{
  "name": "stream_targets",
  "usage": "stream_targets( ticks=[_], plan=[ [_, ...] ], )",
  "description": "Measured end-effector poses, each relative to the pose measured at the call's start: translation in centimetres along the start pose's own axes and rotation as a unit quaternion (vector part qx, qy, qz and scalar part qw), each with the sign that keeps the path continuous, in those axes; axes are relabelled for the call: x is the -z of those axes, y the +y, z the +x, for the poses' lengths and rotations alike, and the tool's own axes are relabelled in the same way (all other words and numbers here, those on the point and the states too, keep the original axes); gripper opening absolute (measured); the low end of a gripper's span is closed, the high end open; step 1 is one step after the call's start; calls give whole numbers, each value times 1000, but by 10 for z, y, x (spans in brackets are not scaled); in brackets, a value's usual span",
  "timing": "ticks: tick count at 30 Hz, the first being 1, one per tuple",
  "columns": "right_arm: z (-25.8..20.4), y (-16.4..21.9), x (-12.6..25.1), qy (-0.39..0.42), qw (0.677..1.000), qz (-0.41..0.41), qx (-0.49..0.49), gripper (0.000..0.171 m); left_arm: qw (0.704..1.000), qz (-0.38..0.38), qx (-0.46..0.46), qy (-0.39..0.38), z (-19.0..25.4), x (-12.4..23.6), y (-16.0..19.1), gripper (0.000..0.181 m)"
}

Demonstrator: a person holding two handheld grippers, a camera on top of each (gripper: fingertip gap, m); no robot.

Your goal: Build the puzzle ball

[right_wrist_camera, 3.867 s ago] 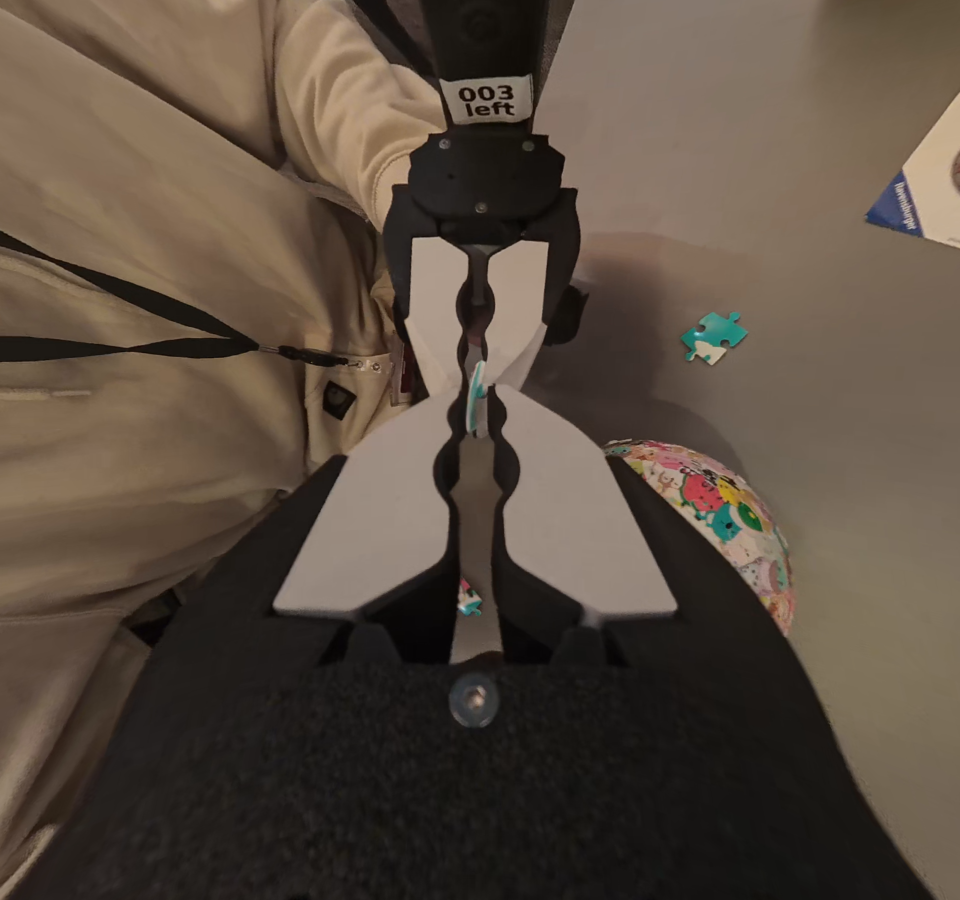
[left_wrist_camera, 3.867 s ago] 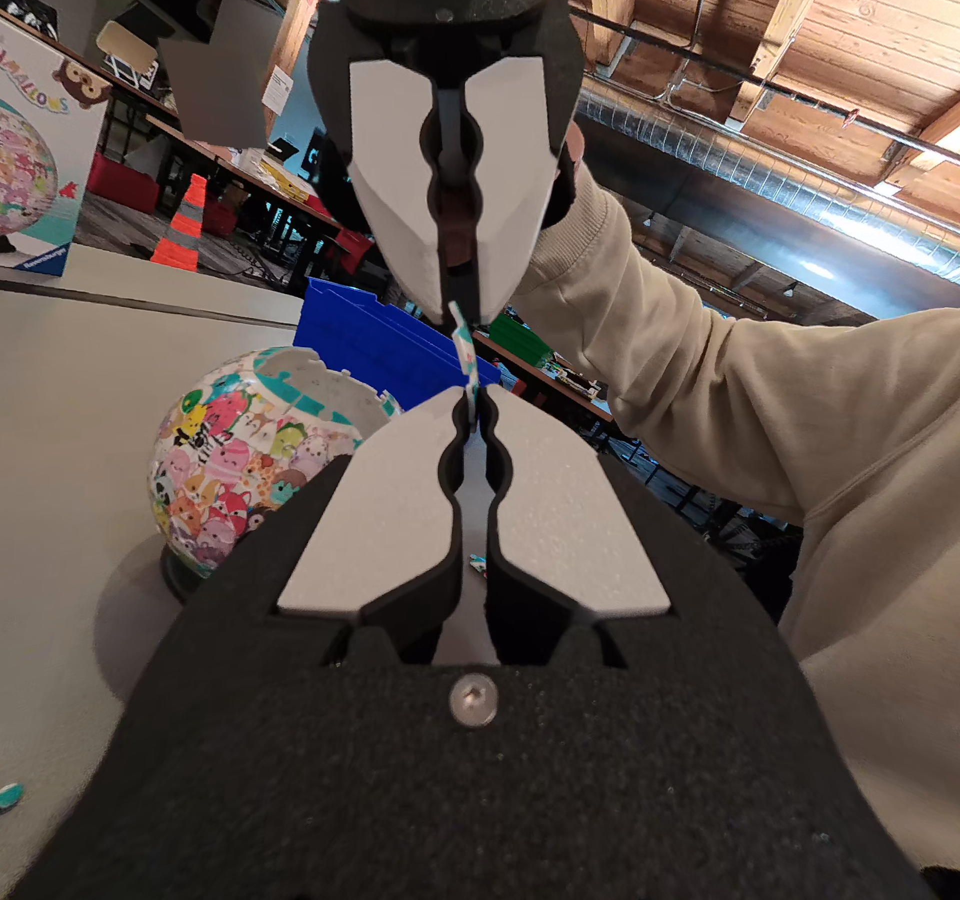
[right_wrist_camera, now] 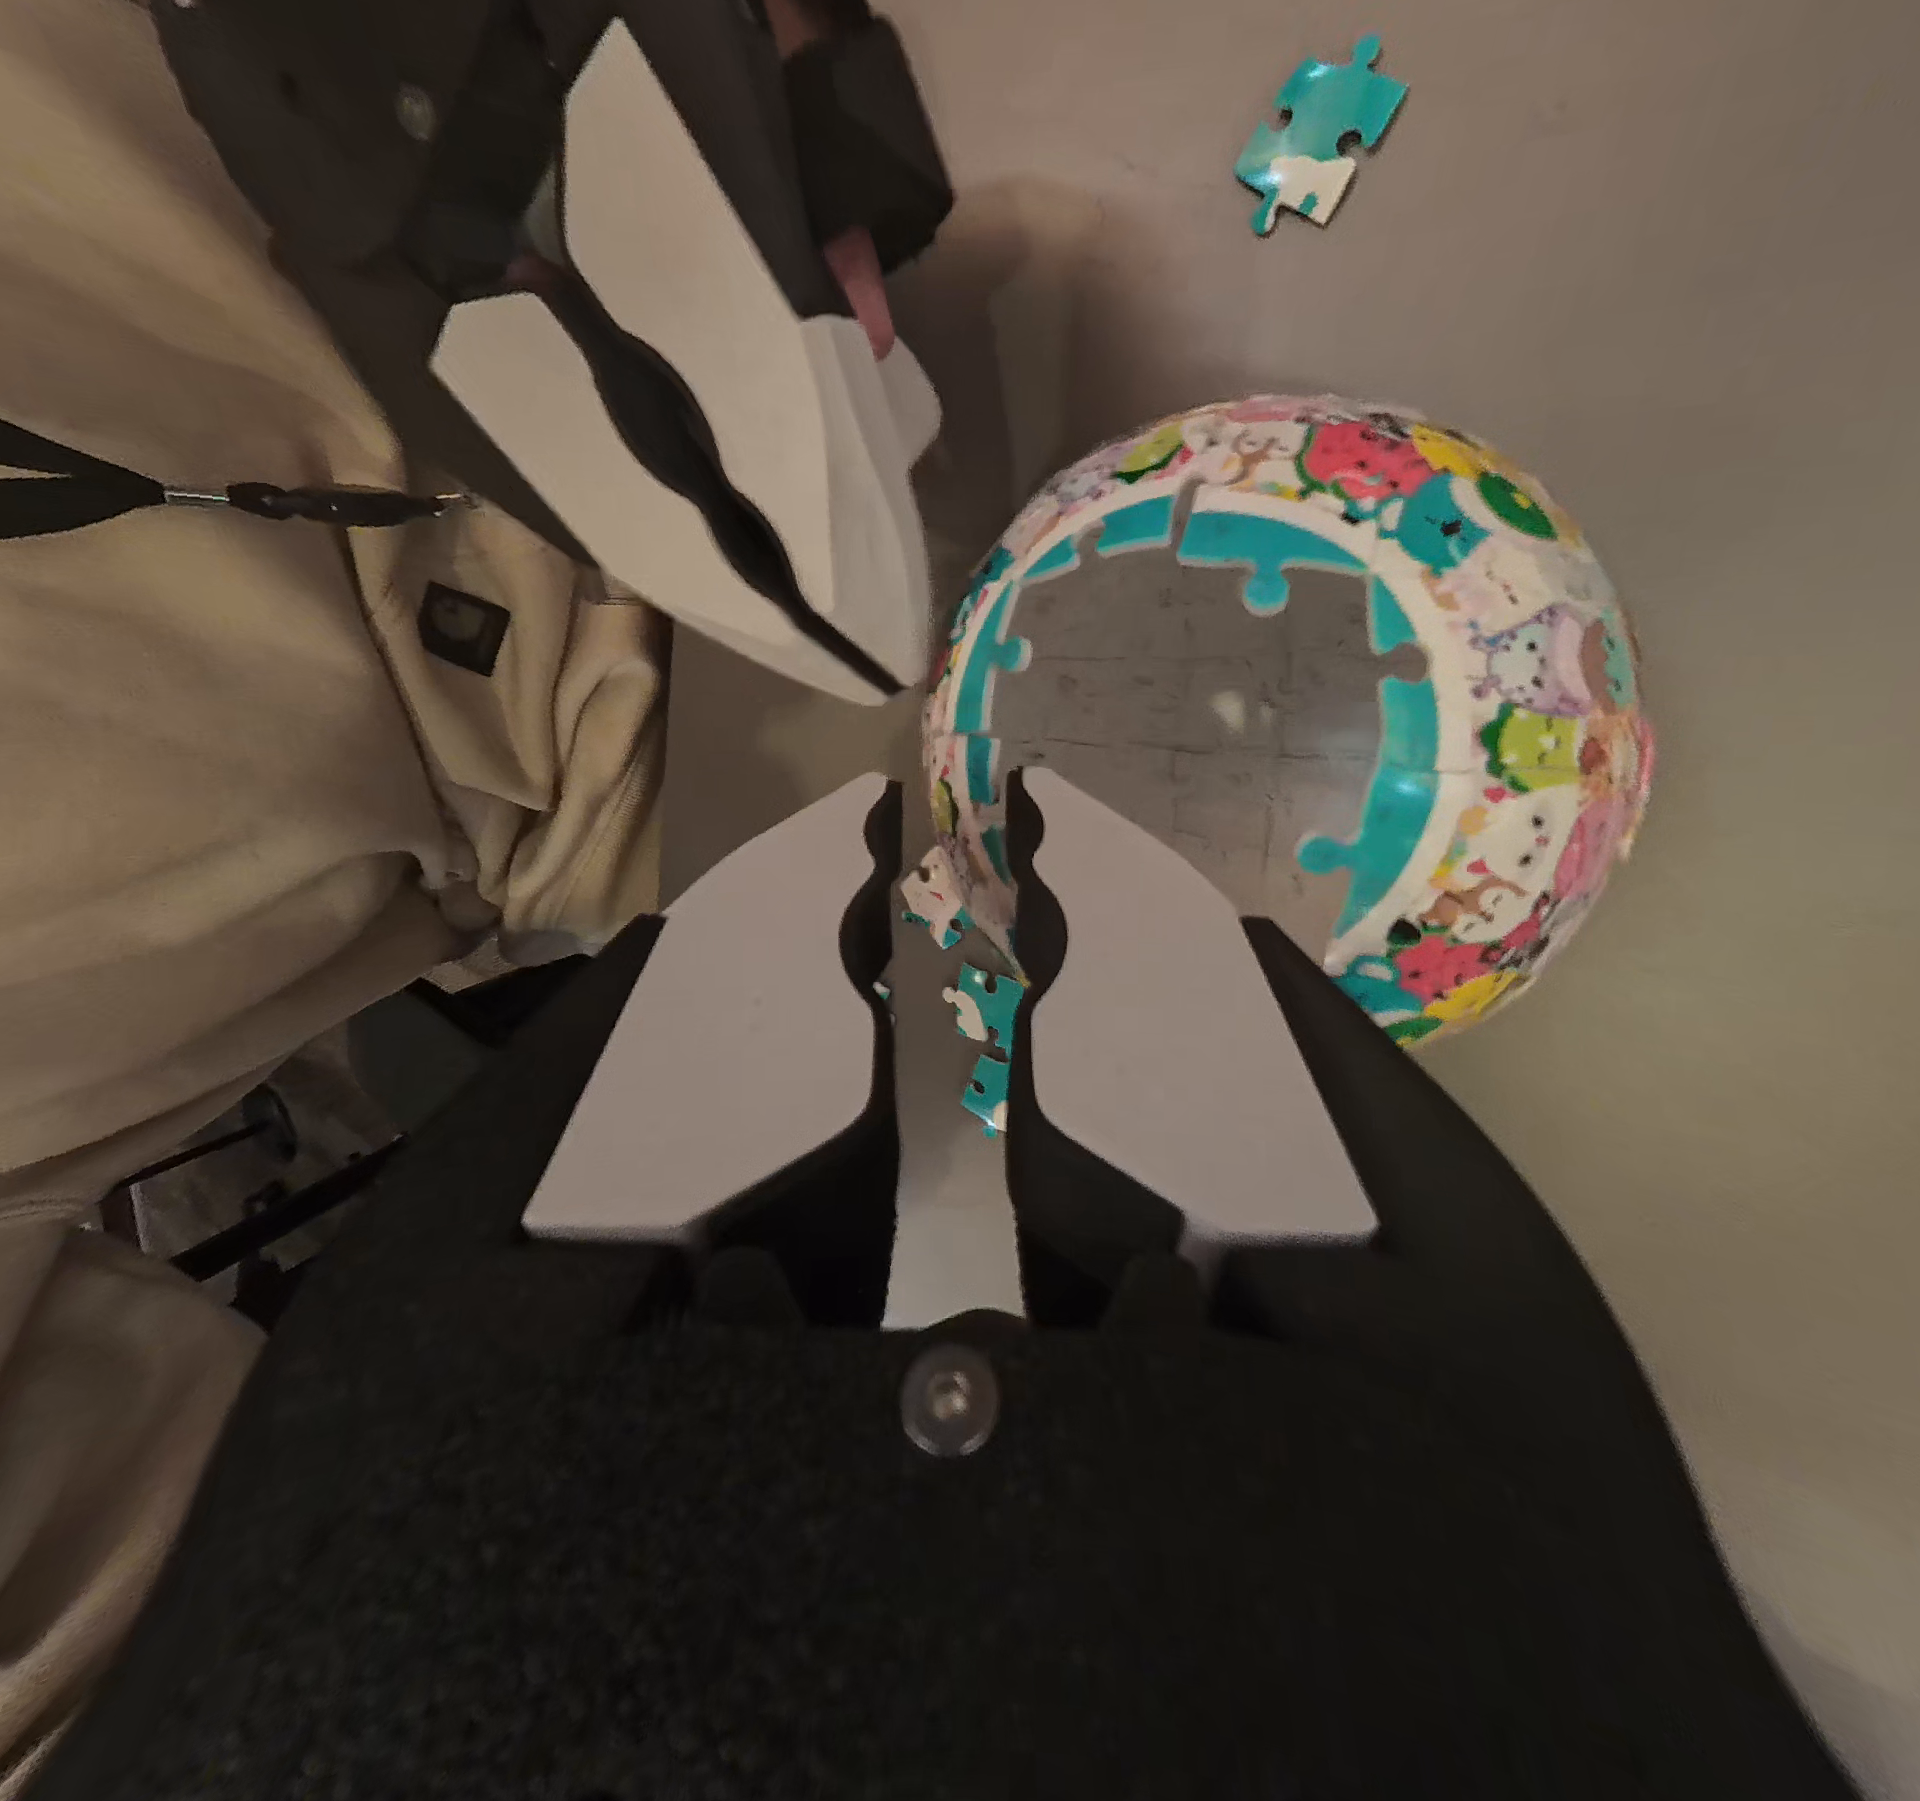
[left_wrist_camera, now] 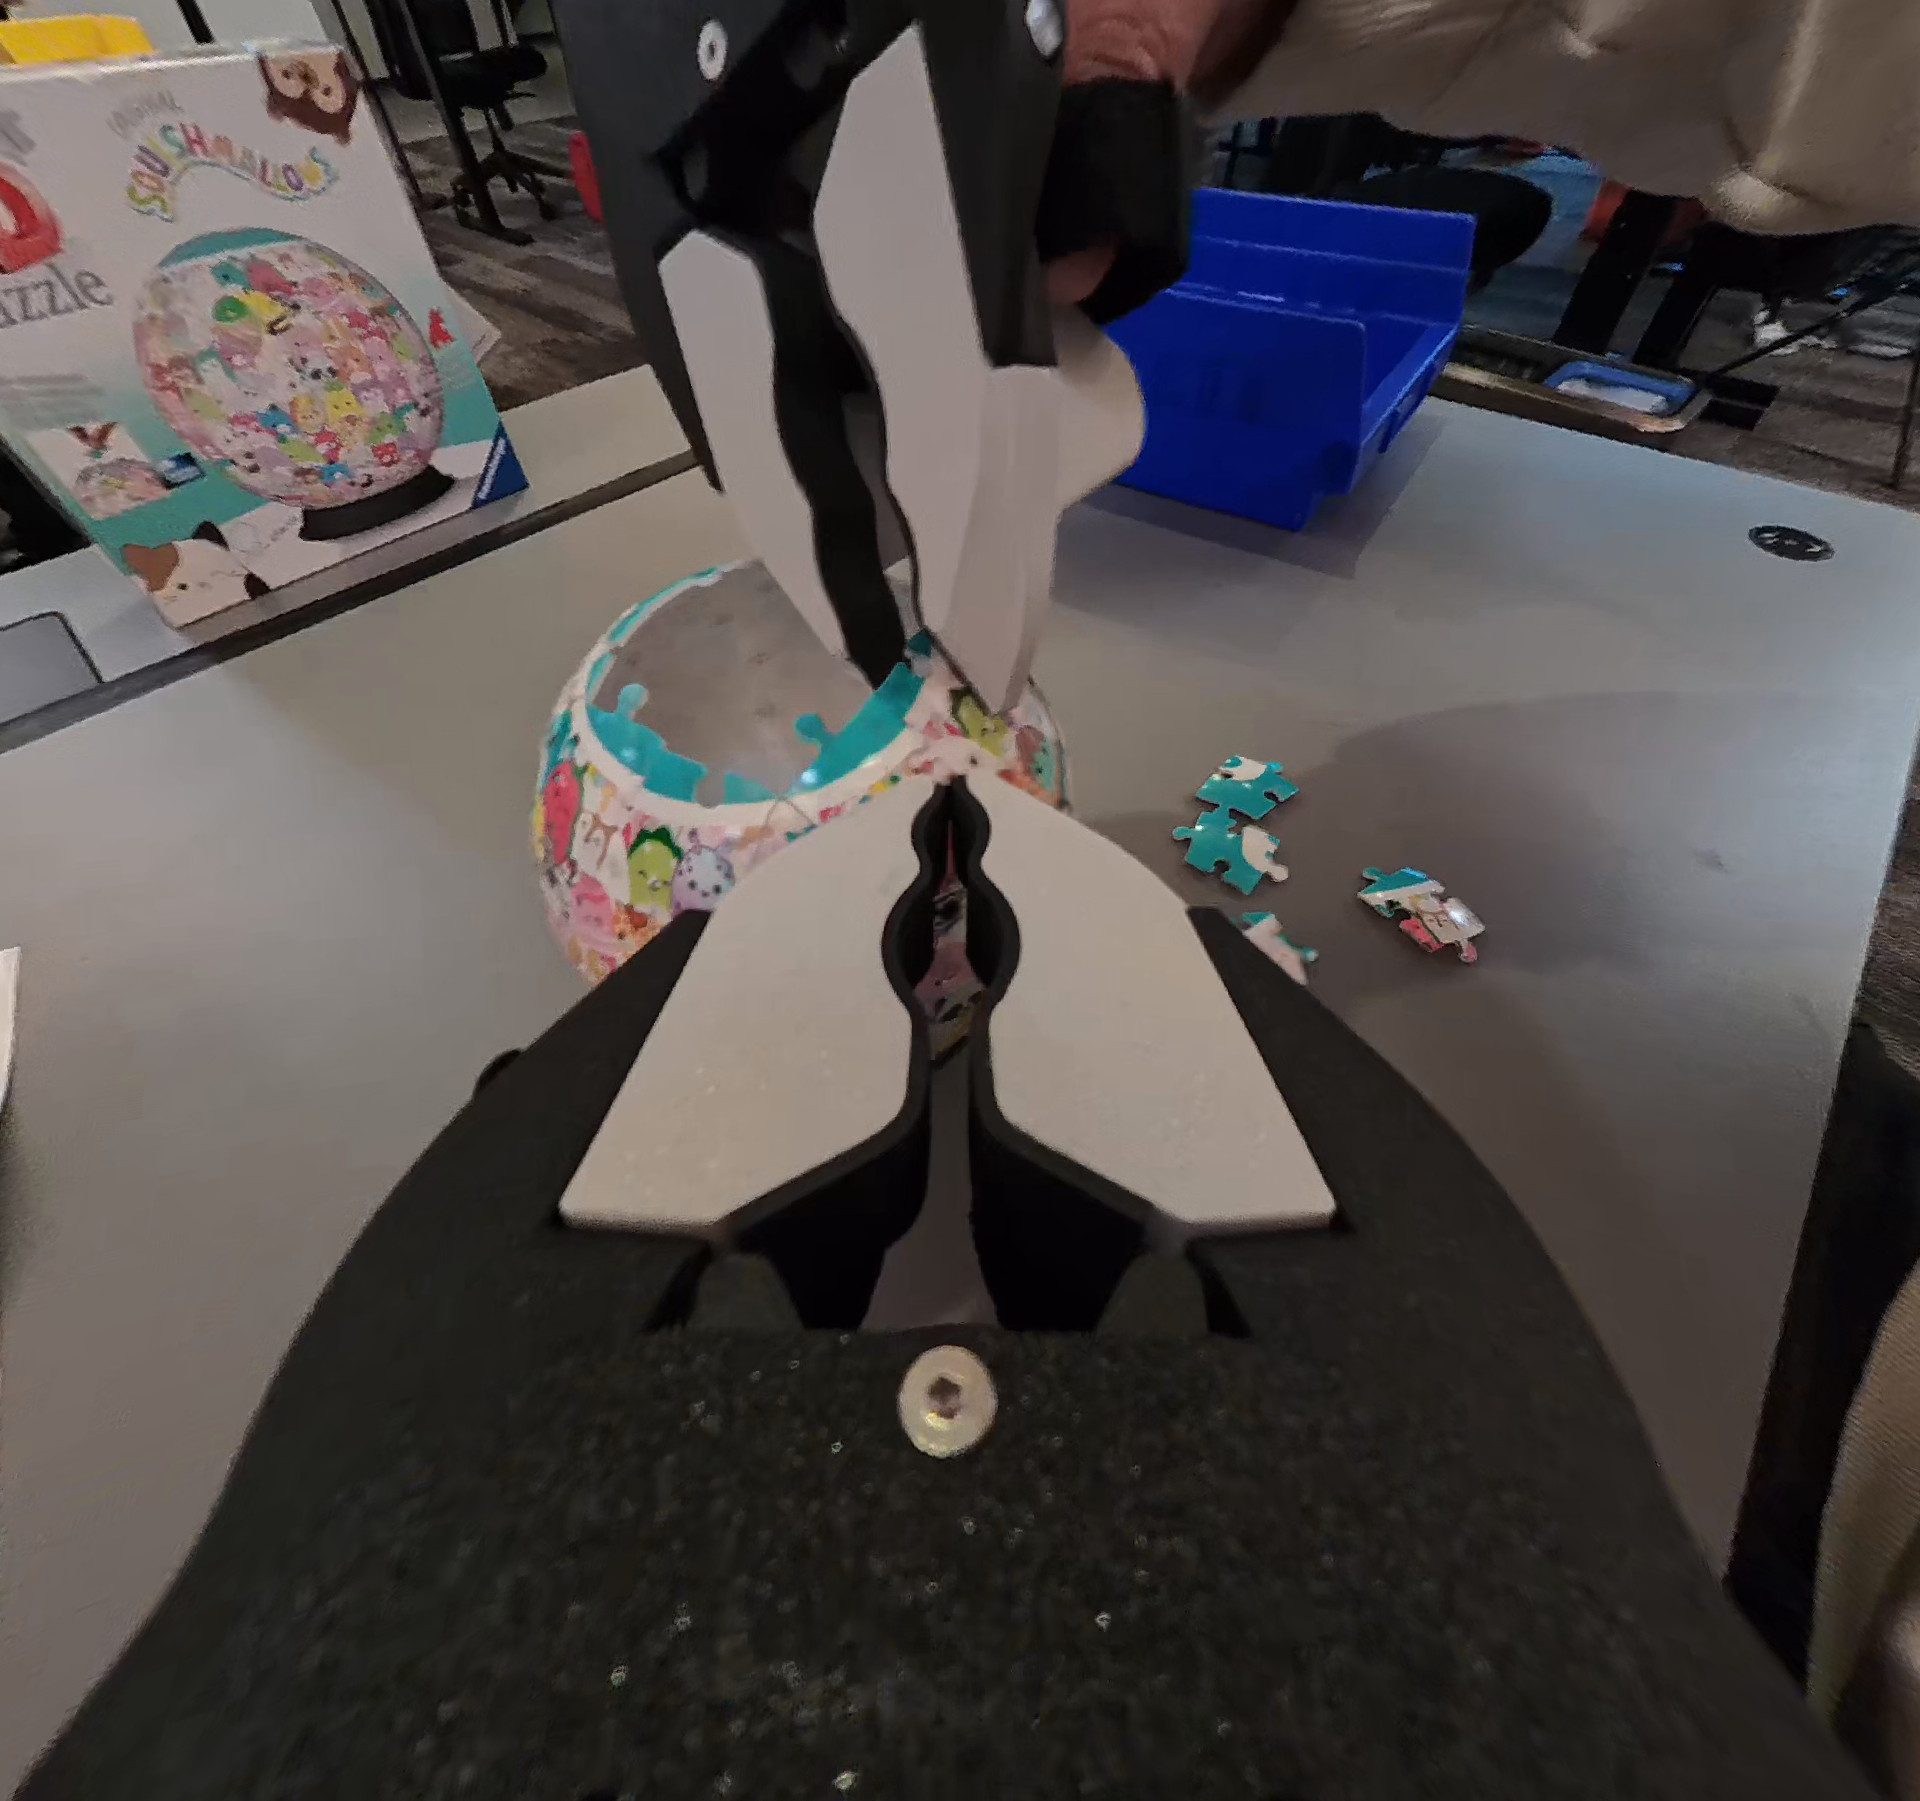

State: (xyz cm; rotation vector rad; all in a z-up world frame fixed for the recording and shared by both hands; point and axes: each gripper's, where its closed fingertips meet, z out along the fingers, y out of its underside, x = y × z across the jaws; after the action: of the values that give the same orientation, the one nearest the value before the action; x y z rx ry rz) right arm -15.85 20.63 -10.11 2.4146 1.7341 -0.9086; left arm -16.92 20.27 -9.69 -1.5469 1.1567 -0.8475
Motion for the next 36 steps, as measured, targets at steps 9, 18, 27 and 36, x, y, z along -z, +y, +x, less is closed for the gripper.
stream_targets(
  ticks=[9, 18, 27, 36],
  plan=[
    [0, -7, -3, 16, 1000, 5, 10, 20, 1000, -8, 9, 9, -3, 13, 8, 0],
    [0, -20, 33, 175, 973, 149, 22, 20, 994, -7, 110, 14, -34, 55, 30, 4],
    [8, -35, 16, 159, 975, 153, -31, 20, 992, -27, 115, 49, -21, 47, 37, 4],
    [13, -37, -1, 149, 980, 116, -58, 11, 994, -28, 91, 53, -14, 50, 35, 4]
  ],
)
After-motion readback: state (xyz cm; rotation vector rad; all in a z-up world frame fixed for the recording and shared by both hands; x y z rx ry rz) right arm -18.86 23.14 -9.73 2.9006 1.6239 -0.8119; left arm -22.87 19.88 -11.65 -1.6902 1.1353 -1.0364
